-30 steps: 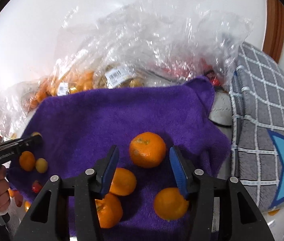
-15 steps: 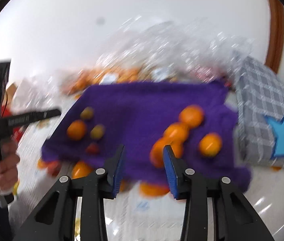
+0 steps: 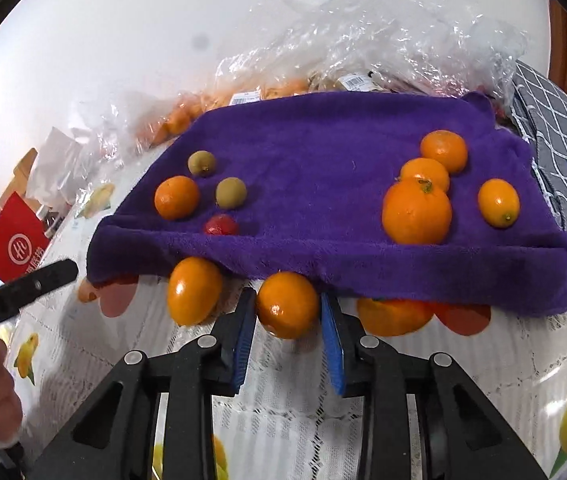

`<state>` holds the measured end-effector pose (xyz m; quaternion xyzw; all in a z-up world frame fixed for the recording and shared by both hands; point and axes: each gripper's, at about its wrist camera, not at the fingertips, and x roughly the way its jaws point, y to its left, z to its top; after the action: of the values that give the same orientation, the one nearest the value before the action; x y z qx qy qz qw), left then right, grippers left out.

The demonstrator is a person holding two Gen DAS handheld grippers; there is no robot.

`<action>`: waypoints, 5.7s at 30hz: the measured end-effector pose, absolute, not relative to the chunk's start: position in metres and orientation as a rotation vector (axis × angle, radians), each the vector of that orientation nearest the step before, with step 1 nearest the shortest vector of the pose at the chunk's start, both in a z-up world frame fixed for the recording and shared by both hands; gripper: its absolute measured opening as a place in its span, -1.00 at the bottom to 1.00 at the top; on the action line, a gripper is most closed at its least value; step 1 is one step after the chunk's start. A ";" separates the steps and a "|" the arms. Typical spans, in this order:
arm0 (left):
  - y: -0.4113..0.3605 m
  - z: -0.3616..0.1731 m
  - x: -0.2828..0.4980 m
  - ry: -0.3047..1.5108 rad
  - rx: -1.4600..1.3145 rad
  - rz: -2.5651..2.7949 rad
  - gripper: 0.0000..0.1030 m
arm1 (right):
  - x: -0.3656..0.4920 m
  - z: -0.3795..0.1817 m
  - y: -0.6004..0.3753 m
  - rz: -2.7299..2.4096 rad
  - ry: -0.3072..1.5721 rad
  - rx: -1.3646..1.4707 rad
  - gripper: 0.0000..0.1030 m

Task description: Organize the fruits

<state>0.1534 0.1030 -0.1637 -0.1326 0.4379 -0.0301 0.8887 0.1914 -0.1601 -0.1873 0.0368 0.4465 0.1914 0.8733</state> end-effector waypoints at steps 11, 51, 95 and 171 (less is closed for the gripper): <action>0.019 -0.172 0.167 0.932 -0.209 -0.215 -0.15 | 0.162 -0.187 -0.237 0.269 0.911 0.106 -0.38; 0.023 -0.132 0.170 0.856 -0.219 -0.121 -0.40 | 0.158 -0.168 -0.258 0.269 0.857 0.114 -0.38; 0.038 -0.136 0.298 0.922 -0.293 -0.127 -0.40 | 0.303 -0.136 -0.204 0.435 0.803 0.035 -0.38; -0.002 -0.031 0.092 0.723 -0.160 0.032 0.47 | 0.109 -0.042 -0.275 0.177 0.754 0.043 0.73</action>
<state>0.0922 -0.0024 -0.0305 -0.0784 0.3534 0.0158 0.9320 0.1087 -0.2748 -0.0417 0.0208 0.3674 0.0865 0.9258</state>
